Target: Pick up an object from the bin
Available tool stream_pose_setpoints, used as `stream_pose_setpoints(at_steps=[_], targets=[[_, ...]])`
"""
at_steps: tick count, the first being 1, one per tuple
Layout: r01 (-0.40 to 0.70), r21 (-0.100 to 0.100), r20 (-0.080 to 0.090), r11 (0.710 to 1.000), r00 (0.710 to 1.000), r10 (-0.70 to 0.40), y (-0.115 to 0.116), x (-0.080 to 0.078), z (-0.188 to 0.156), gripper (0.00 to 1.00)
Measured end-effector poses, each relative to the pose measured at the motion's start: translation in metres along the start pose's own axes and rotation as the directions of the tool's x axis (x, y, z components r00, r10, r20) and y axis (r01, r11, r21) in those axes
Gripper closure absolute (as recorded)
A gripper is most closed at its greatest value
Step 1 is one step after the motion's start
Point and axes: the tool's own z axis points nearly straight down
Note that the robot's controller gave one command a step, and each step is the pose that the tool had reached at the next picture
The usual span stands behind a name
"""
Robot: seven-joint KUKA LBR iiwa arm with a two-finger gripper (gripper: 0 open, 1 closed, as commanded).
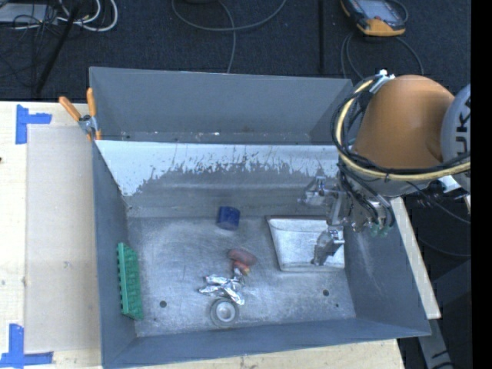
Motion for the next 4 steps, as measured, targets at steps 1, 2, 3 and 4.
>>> stream_pose_setpoints(at_steps=[1,2,3,4], targets=[[-0.156,-0.002,-0.007,0.988,0.988,0.156,0.024,0.012,0.145,0.00],[0.029,-0.001,0.005,1.000,1.000,-0.029,0.097,-0.011,0.149,0.00],[0.029,-0.001,0.008,1.000,1.000,-0.029,0.096,-0.013,0.147,1.00],[0.042,0.000,0.010,0.999,0.999,-0.042,0.093,-0.026,0.012,1.00]])
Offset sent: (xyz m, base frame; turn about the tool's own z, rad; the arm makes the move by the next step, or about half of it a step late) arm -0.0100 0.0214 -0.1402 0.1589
